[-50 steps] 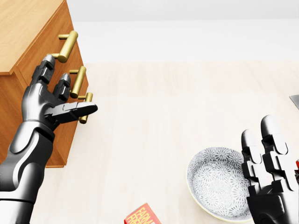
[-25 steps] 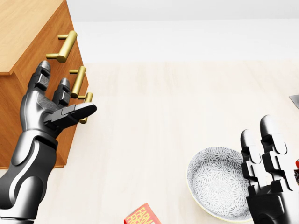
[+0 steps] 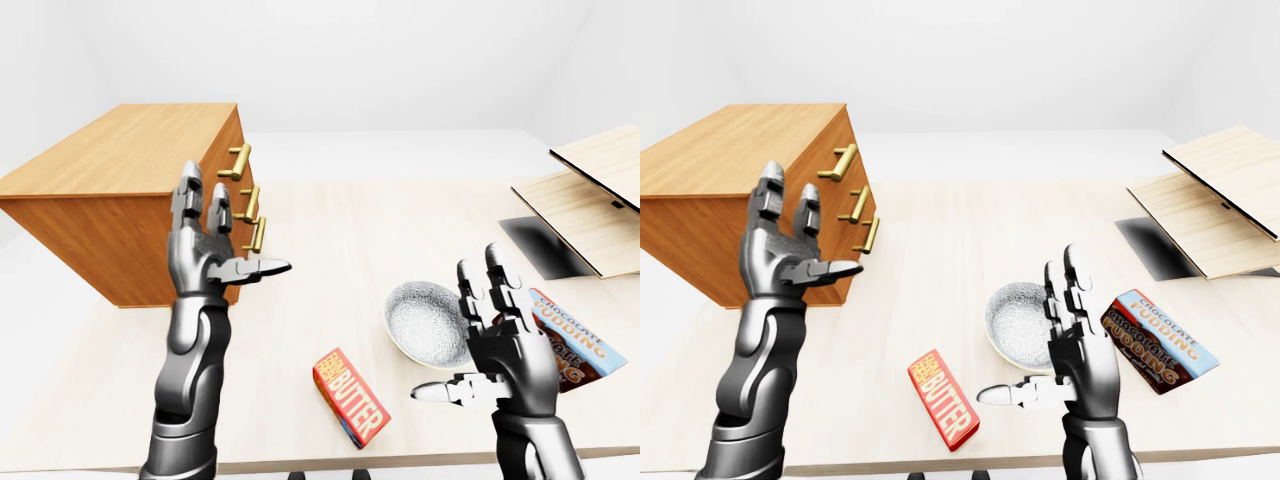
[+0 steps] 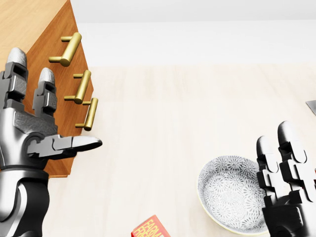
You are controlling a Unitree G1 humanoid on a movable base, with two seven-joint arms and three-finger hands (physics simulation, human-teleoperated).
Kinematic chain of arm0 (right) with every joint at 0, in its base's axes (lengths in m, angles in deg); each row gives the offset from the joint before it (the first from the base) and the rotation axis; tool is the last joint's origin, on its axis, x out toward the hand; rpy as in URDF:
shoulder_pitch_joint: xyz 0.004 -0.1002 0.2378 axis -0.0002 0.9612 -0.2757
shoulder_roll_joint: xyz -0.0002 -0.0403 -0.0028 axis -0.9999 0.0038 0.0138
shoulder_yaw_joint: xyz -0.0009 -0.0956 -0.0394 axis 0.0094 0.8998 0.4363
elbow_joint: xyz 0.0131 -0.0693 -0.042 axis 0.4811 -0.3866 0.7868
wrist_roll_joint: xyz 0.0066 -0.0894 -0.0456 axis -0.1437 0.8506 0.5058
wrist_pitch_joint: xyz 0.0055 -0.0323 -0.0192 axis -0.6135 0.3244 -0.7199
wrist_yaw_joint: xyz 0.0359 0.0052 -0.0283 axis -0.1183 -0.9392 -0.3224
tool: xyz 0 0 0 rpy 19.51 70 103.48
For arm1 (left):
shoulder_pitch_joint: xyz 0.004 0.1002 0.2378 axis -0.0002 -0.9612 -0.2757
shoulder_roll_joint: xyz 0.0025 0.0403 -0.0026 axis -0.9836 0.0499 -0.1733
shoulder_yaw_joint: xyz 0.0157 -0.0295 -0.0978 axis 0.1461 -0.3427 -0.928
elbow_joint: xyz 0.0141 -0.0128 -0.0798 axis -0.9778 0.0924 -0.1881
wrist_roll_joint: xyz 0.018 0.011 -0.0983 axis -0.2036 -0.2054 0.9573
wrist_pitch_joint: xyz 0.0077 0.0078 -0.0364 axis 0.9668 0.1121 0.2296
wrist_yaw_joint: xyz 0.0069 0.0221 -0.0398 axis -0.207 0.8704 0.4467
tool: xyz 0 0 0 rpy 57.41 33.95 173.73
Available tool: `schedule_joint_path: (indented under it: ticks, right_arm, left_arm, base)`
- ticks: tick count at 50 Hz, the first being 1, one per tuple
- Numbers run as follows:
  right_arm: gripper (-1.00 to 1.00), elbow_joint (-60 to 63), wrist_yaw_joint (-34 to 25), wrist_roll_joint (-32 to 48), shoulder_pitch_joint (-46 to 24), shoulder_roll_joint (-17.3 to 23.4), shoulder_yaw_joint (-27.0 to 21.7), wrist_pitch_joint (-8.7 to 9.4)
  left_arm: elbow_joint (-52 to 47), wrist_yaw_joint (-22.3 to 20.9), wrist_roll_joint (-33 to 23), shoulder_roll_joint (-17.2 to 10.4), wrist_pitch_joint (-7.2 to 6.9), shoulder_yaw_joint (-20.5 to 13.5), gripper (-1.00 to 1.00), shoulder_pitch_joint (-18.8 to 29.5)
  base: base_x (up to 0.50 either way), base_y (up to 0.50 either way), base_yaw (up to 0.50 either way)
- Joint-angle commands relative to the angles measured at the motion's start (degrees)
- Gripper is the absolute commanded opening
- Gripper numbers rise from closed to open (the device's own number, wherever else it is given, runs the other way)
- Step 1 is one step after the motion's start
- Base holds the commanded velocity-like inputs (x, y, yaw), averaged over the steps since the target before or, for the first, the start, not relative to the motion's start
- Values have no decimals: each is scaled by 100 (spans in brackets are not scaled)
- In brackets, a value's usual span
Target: Close the top drawer of the cabinet and put the bowl on top of it.
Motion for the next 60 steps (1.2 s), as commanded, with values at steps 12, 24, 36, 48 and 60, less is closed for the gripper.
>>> schedule_joint_path:
  ticks: [12,24,36,48,60]
  right_arm:
    - [100,241,-96,-134,-90,-109,-369,0]
    - [100,570,-374,-391,-105,-300,-851,254]
    - [100,809,-631,-526,-180,-498,-1284,553]
    - [100,1131,-820,-946,-298,-629,-1903,974]
    - [100,1273,-939,-1191,-381,-727,-2245,1000]
  left_arm:
    - [-1669,-534,-2800,787,0,982,100,-407]
    - [-1490,-633,-3718,1020,0,1447,100,-146]
    - [-1403,-749,-4358,1264,0,1640,100,82]
    - [-1063,-1005,-5483,1395,0,1895,100,336]
    - [-1108,-1652,-6973,1697,0,2263,100,456]
  base:
    - [0,0,0]
    - [0,0,0]
    - [0,0,0]
    - [0,0,0]
    - [0,0,0]
